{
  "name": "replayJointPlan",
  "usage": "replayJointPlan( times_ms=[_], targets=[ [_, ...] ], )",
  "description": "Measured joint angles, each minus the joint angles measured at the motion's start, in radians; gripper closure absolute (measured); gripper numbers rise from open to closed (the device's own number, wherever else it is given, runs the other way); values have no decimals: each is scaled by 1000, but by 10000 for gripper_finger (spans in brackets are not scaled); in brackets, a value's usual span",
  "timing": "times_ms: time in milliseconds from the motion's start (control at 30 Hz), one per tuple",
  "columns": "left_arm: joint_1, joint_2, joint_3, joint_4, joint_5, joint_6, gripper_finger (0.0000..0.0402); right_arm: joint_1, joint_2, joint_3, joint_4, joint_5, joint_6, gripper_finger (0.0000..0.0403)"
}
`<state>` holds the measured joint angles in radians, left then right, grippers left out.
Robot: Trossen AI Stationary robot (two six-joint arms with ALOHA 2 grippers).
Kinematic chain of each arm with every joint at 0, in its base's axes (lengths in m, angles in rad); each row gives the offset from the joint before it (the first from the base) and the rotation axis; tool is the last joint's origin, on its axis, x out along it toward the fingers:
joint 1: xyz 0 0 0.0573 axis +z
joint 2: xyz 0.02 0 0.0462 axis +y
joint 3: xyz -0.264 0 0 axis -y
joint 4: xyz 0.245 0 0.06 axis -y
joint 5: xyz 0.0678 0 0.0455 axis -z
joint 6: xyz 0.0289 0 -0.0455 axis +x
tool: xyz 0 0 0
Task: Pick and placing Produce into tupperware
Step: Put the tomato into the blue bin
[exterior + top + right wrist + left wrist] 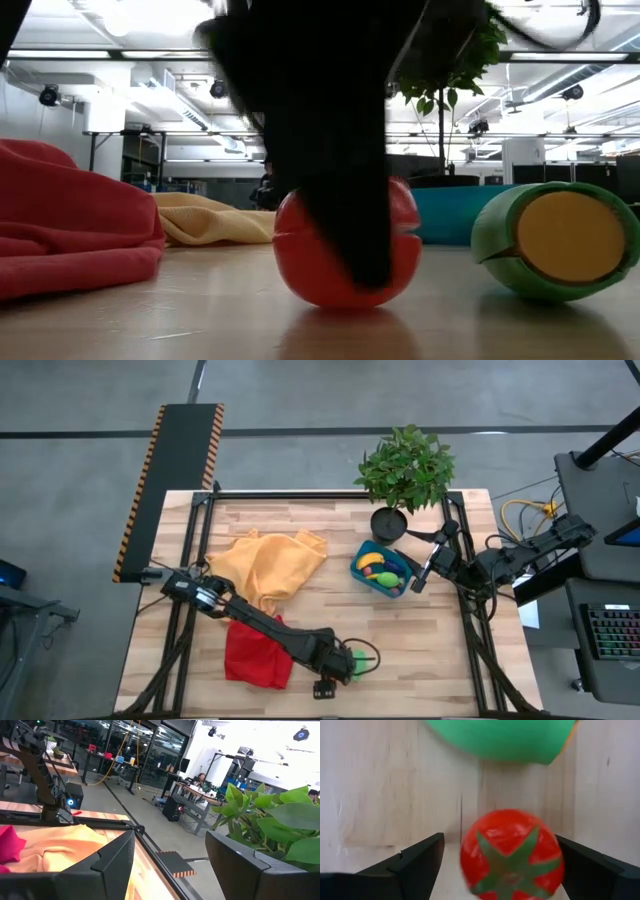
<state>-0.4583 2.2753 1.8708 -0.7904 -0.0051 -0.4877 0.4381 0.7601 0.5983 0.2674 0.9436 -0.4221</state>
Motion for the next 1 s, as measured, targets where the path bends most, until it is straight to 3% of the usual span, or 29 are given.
replayJointPlan(
  times_ms=[433,833,1000],
  targets=[
    [5,8,-26,31,6,12,71,0,0,0,-1,0,2,165],
    [8,9,-26,20,4,32,167,0,0,0,-1,0,-1,165],
    [8,10,-26,20,4,32,167,0,0,0,-1,0,-1,165]
  ],
)
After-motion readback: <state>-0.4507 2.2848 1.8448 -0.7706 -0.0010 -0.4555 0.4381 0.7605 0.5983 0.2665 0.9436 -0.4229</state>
